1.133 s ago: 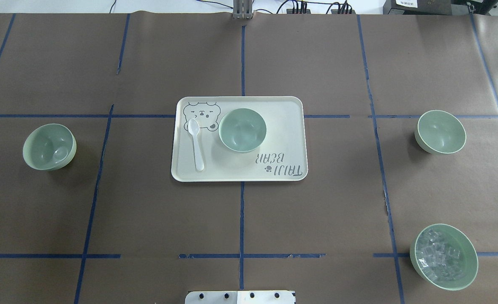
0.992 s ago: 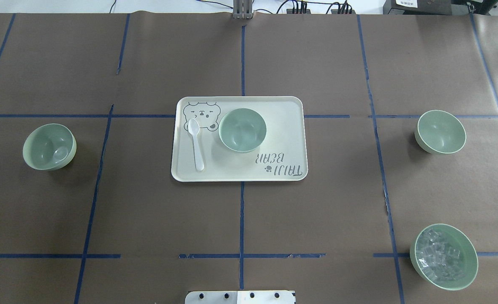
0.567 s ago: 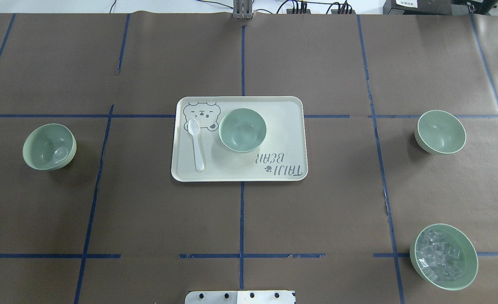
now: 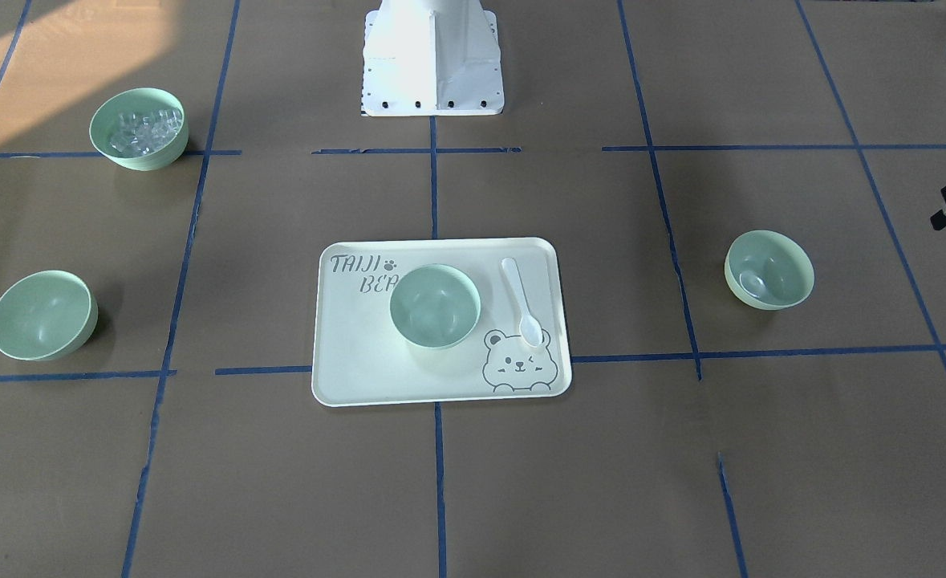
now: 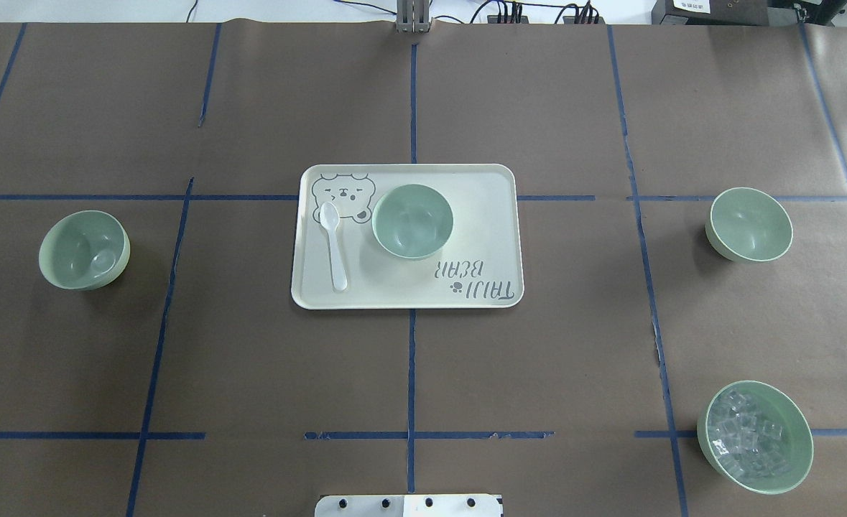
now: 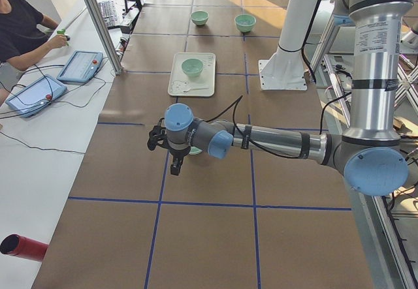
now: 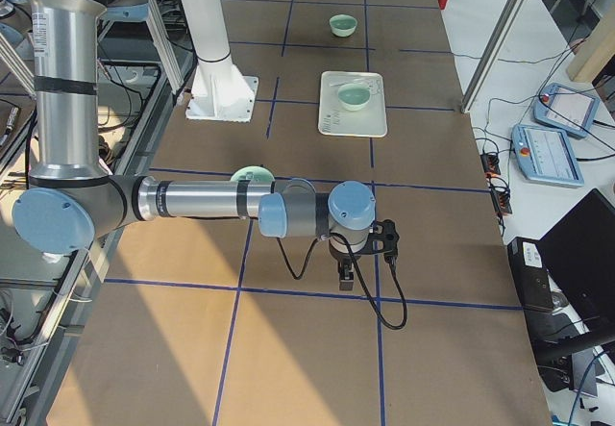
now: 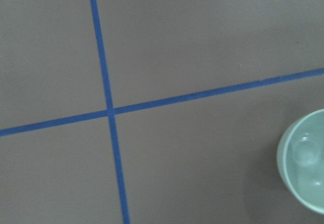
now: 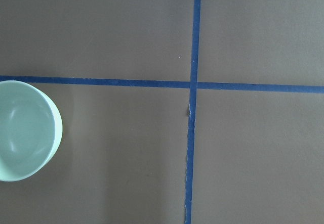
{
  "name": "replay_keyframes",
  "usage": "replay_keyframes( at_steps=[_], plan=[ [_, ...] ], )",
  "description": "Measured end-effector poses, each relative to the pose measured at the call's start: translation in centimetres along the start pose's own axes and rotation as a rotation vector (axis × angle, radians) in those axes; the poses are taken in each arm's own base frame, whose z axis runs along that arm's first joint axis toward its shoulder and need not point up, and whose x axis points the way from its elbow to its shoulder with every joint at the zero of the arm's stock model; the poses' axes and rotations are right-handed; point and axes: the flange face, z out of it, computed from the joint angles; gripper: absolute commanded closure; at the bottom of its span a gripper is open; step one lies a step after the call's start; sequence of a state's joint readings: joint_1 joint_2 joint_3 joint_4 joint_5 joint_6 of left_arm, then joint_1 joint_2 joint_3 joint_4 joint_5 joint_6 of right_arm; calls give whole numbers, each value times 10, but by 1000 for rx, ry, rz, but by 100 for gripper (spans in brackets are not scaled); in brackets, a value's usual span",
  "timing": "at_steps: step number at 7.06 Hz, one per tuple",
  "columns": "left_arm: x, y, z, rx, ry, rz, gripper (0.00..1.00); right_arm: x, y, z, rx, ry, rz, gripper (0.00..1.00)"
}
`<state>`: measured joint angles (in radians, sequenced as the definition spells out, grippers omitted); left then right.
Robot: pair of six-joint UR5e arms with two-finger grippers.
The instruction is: Stack green bowls together
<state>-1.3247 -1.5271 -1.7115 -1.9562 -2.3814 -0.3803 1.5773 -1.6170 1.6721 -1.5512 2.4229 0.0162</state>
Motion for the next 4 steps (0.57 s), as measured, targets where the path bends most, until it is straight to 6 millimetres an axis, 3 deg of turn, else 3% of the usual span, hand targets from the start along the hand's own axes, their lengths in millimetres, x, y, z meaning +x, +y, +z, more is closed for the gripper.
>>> replay_keyframes(
  at_steps=[2,4],
  plan=[
    [51,8,46,38,4,-86,0,-4,-6,-3,9,-1,-11,0],
    [79,18,84,56,-30,-133,0,-12,-11,-1,36,-3,-10,0]
  ],
)
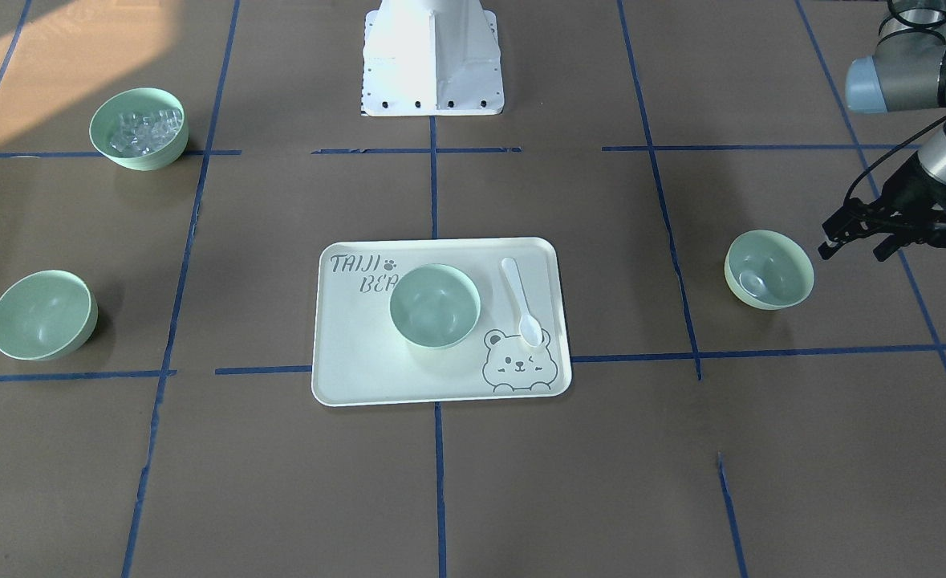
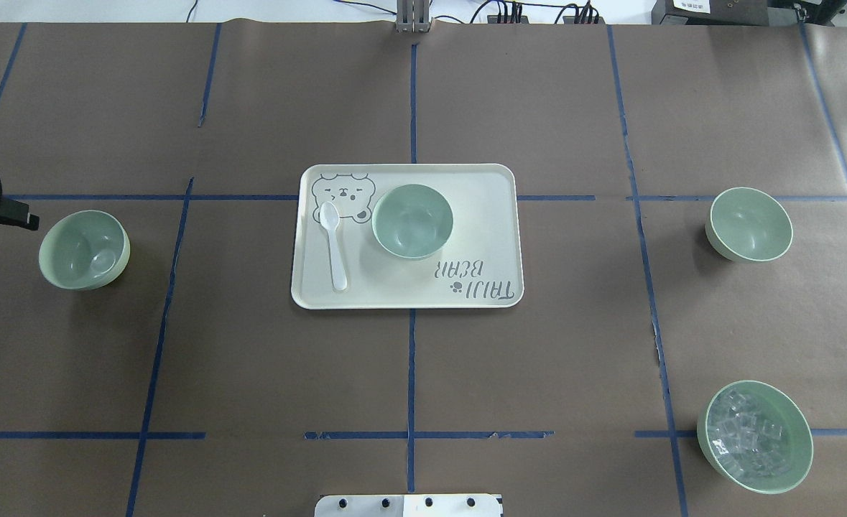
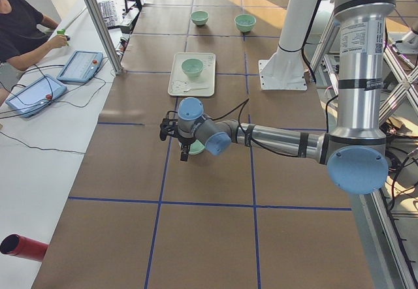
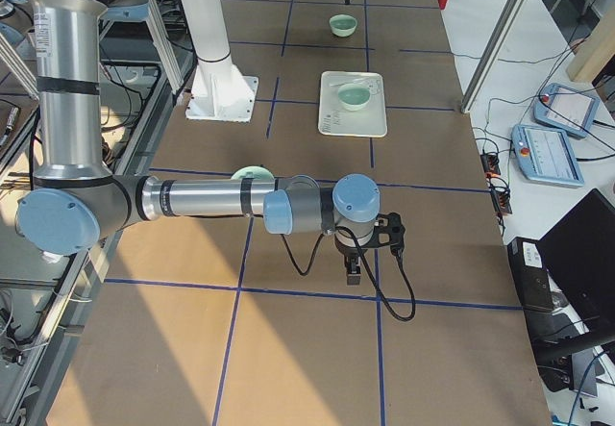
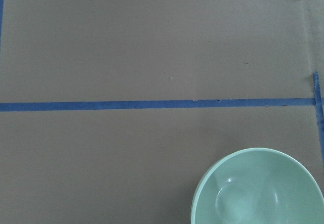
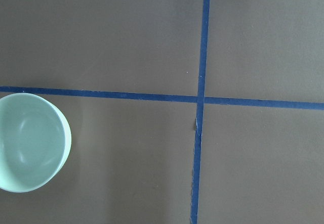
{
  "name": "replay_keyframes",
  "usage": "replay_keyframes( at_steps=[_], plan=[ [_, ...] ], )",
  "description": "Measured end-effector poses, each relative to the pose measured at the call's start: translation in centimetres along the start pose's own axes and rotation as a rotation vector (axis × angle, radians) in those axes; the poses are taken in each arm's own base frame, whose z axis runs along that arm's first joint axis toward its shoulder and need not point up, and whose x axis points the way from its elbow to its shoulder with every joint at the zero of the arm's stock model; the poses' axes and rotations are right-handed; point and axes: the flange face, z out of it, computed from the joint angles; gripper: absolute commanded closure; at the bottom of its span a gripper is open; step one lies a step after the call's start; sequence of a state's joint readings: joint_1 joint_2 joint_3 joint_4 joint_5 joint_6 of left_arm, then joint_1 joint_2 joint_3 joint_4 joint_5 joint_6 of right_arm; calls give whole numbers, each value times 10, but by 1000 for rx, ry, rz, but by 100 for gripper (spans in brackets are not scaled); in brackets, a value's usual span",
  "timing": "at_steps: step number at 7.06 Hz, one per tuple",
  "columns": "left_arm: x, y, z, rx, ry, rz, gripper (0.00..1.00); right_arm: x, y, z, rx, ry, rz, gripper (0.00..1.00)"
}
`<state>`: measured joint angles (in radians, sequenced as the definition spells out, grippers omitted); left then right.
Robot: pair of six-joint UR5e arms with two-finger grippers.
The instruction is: Stack green bowls together
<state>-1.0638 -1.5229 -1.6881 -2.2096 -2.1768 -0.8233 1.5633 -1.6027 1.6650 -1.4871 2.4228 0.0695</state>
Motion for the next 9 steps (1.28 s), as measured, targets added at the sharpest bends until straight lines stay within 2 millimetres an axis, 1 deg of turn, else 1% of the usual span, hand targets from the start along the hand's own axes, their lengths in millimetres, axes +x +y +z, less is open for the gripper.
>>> replay_keyframes(
  at_steps=[1,2,3,4,6,7,8,9],
  plan=[
    [9,7,16,7,-12,-8,0,-8,-4,7,20,-5,7,0],
    [11,12,30,8,-13,-8,2,-19,-8,17,37,-13,22,0],
    [9,16,41,6,-12,-3,10,-30,-10,25,47,-22,39,0],
    [7,18,48,2,-11,0,26,-39,-12,31,52,-29,49,0],
    [5,20,56,-6,-12,3,56,-49,-16,40,46,-34,50,0],
    [6,20,59,-9,-12,4,75,-53,-20,43,41,-35,45,0],
    [7,20,60,-11,-11,3,100,-56,-26,45,39,-37,42,0],
    [9,21,61,-13,-8,-5,100,-58,-31,48,36,-38,38,0]
  ],
)
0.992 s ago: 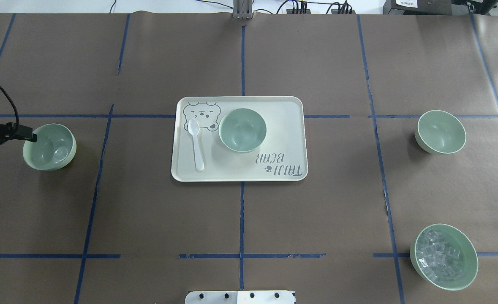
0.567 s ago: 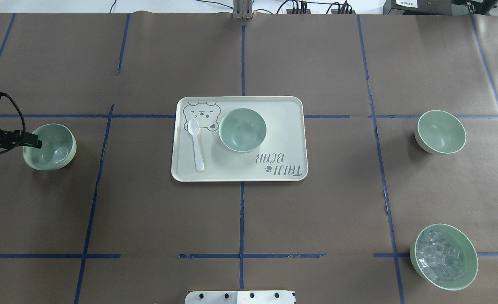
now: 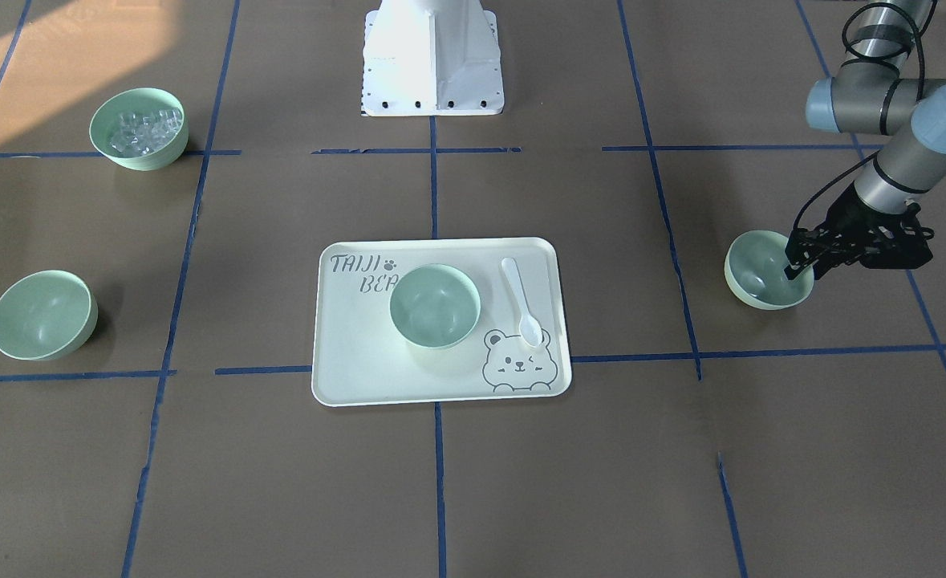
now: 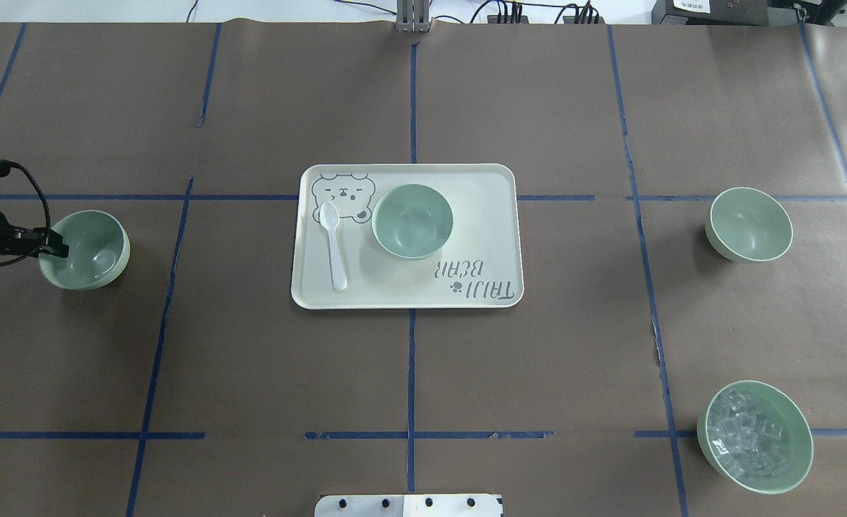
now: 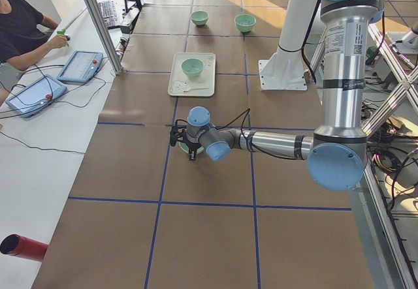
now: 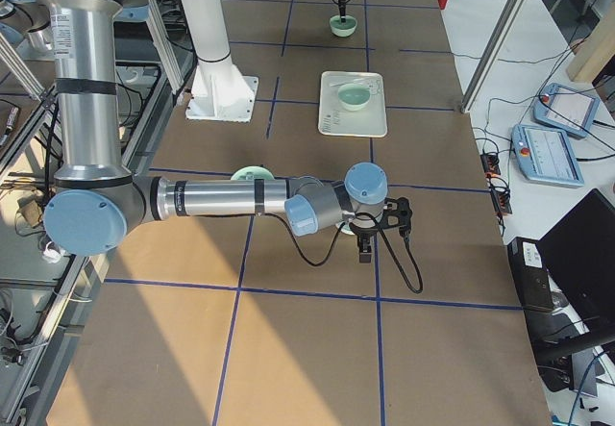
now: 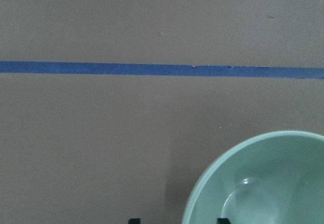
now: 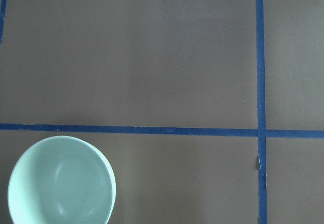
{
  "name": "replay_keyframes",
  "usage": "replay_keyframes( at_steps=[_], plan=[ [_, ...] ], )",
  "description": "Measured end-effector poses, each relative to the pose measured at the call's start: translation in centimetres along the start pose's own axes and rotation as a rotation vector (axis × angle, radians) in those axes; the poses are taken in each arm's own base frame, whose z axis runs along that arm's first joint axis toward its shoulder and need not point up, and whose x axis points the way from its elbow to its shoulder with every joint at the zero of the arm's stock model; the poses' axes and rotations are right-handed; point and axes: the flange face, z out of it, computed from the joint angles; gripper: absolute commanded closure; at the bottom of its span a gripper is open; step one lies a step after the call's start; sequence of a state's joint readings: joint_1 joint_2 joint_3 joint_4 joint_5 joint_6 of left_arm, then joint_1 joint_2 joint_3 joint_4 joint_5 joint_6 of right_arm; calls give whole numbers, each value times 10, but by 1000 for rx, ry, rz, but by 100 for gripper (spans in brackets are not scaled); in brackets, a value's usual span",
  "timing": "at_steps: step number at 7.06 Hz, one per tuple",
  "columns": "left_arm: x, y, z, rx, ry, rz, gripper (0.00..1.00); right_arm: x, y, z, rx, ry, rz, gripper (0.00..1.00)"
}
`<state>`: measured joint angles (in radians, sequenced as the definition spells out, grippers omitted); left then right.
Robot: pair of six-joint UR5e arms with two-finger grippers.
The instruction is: Stack green bowls together
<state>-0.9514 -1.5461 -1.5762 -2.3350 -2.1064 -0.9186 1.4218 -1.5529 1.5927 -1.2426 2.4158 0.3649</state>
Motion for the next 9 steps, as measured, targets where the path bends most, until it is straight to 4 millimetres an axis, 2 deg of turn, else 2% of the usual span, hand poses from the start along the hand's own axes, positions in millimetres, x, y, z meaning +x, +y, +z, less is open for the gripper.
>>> replay_keyframes(
  at_steps=[1,3,4,5,7,9],
  plan=[
    [4,0,-3,1,10,-9,100,-3,-6,5,-7,-1,-4,0],
    [18,1,-22,-35,61,-17,100,-11,-18,17,-24,-2,-17,0],
    [23,-6,-41,-64,88,-42,100,-17,-25,25,-35,-2,-25,0],
    [37,-17,-64,-73,95,-71,100,-21,-30,34,-47,-2,-30,0],
    [89,-42,-105,-73,101,-140,100,-34,-37,44,-56,-7,-24,0],
    [133,-62,-128,-50,135,-240,100,-66,-35,67,-37,-12,-6,0]
  ],
)
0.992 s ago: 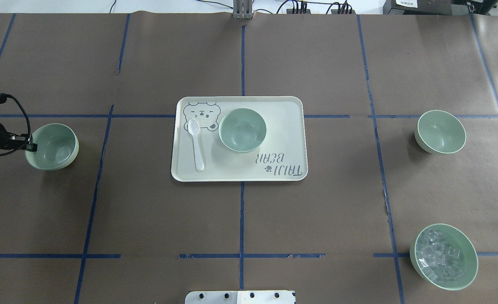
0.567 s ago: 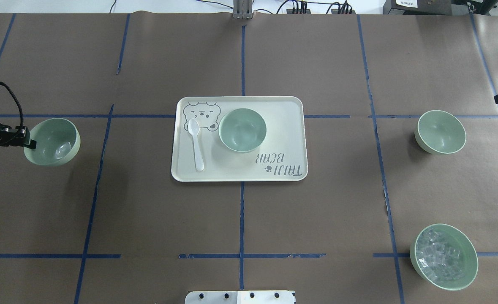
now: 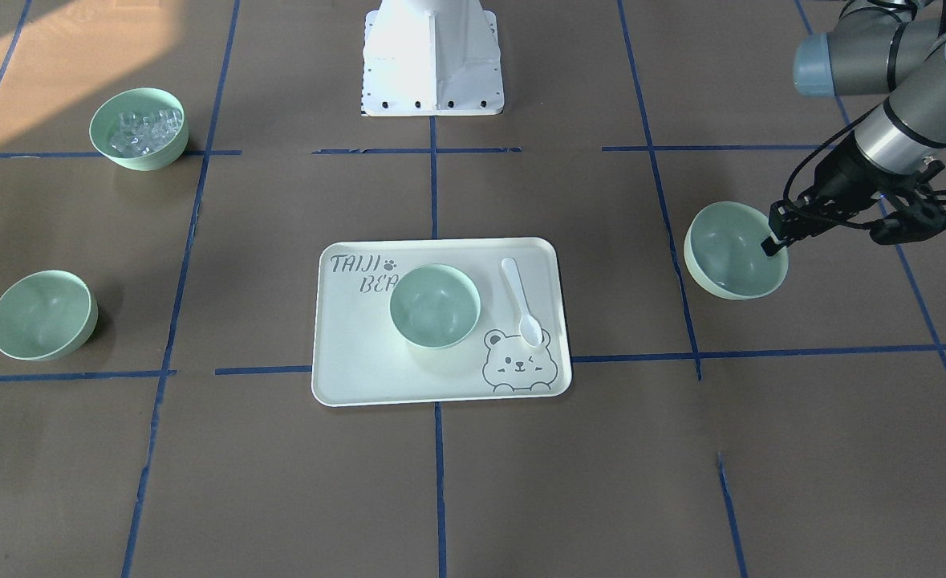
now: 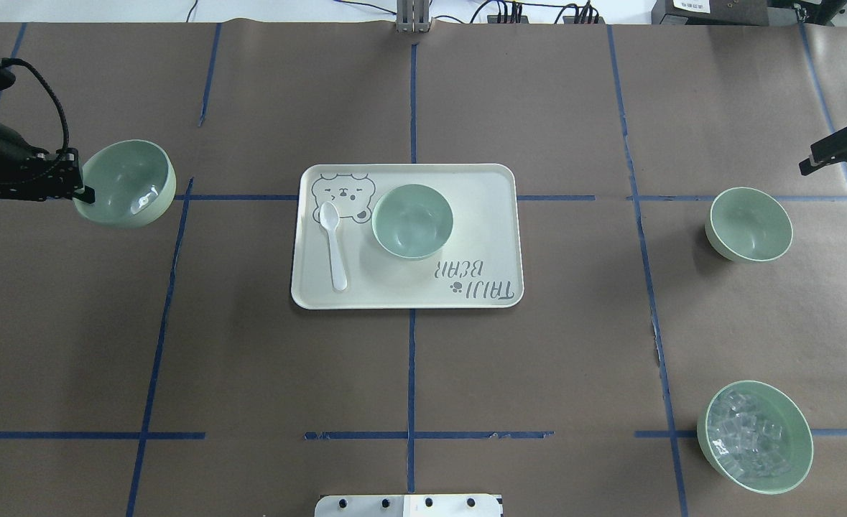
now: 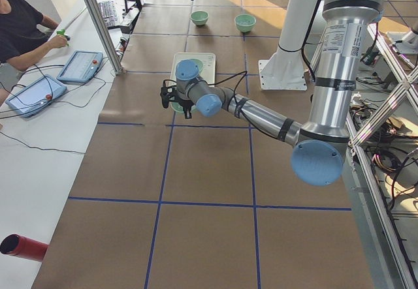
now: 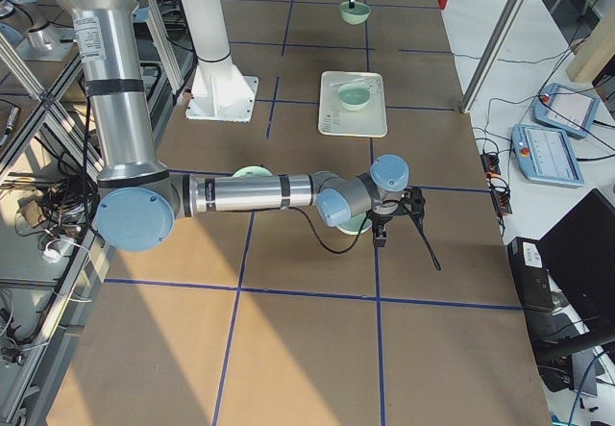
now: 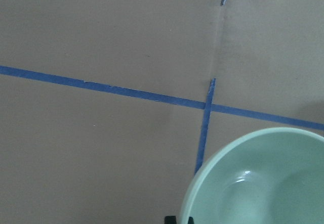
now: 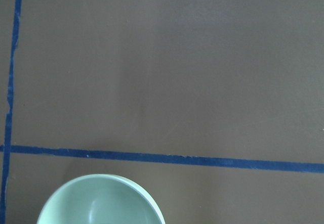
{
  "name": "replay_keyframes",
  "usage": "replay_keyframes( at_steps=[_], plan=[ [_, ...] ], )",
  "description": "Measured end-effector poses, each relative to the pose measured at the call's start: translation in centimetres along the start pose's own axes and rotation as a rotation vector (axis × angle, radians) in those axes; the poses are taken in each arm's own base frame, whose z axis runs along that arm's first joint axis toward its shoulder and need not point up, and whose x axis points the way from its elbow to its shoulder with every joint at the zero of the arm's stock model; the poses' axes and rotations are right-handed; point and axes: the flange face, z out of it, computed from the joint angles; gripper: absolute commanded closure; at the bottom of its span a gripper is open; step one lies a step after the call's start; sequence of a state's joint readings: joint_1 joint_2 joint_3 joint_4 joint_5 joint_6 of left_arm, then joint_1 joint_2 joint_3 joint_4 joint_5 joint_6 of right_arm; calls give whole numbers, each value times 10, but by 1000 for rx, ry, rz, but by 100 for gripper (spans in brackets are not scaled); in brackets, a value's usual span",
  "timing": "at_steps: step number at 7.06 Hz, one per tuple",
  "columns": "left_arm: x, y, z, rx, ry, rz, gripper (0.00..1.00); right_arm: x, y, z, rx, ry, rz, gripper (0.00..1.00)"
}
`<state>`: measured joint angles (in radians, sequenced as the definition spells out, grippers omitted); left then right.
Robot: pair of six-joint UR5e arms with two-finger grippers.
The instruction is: Stack green bowls together
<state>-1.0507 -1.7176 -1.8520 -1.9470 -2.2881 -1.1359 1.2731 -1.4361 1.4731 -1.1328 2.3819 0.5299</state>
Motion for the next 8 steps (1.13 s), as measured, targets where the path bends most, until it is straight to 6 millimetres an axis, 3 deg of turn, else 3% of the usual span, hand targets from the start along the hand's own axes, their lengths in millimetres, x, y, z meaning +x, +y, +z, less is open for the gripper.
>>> replay_keyframes(
  at_steps=[1,4,5,6,7,8],
  plan=[
    [18,-3,-5,6,15,-32,100,-9,10,17,17,13,1,0],
    [80,-8,-12,3,48,-114,100,-5,42,57,-7,34,-22,5],
    [100,-5,-10,-4,59,-136,100,-4,47,67,-21,43,-25,39],
    [121,-1,-7,-14,65,-153,100,-3,50,74,-33,49,-25,93],
    [140,5,-1,-20,65,-165,100,-2,51,77,-37,50,-26,100],
    [159,13,9,-21,64,-179,100,-2,52,77,-40,49,-28,100]
  ],
)
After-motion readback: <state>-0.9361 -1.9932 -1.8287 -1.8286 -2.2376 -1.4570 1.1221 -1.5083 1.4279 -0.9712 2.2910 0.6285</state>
